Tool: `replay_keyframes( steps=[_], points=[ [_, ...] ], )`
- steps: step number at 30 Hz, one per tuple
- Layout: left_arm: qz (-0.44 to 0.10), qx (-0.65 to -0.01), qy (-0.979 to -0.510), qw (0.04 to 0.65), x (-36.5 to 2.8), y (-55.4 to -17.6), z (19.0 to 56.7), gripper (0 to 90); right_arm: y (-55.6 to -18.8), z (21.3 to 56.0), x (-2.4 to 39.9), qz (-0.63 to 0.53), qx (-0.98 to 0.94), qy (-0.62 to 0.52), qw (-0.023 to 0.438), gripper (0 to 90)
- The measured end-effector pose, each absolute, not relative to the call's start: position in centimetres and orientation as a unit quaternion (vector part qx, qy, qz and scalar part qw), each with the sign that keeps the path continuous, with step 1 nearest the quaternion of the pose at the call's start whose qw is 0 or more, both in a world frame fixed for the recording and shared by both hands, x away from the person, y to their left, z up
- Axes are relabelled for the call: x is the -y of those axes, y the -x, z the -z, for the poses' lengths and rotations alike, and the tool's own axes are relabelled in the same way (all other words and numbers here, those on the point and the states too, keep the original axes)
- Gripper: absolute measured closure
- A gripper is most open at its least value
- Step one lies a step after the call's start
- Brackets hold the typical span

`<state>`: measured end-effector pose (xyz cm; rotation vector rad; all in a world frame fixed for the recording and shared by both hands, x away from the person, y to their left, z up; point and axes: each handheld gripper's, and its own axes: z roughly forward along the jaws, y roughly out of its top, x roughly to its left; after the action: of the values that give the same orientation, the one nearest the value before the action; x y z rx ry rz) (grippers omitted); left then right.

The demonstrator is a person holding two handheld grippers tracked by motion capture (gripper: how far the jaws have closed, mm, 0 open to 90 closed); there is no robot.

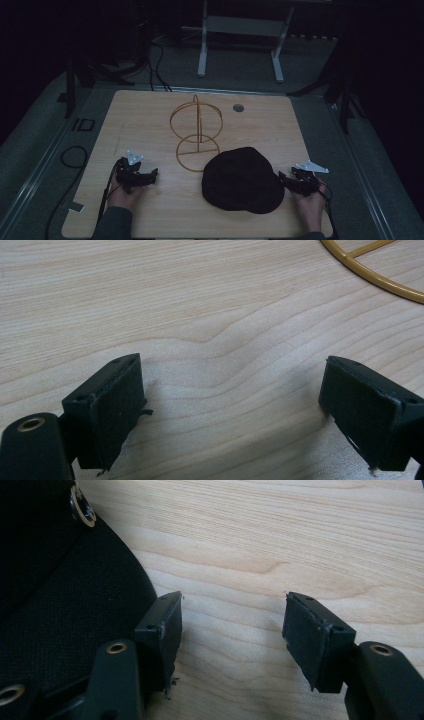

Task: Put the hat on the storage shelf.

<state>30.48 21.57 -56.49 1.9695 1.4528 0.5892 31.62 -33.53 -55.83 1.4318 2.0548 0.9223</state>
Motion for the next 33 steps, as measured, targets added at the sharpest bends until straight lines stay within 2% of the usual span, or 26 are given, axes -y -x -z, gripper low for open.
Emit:
replay_keyframes(
  steps=[7,13,20,26,33],
  points=[
    [-0.223,-0.549,-0.744,0.307,-21.6,-30.5,56.5,10.8,-31.6,55.8,33.5,-0.336,-0.748,-0.522,0.235,39.6],
    [-0.223,-0.549,-0.745,0.307,-21.6,-30.5,56.5,10.8,-31.7,55.9,33.5,-0.333,-0.75,-0.521,0.233,33.9],
    [-0.222,-0.549,-0.745,0.307,-21.6,-30.5,56.5,10.8,-31.8,55.2,33.9,-0.322,-0.766,-0.515,0.211,39.0],
    [-0.223,-0.55,-0.744,0.307,-21.6,-30.5,56.5,10.8,-31.4,54.2,34.0,-0.323,-0.778,-0.493,0.218,39.6],
    [-0.223,-0.549,-0.745,0.307,-21.6,-30.5,56.5,10.8,-31.0,51.2,33.6,-0.342,-0.787,-0.458,0.233,40.0]
  ],
)
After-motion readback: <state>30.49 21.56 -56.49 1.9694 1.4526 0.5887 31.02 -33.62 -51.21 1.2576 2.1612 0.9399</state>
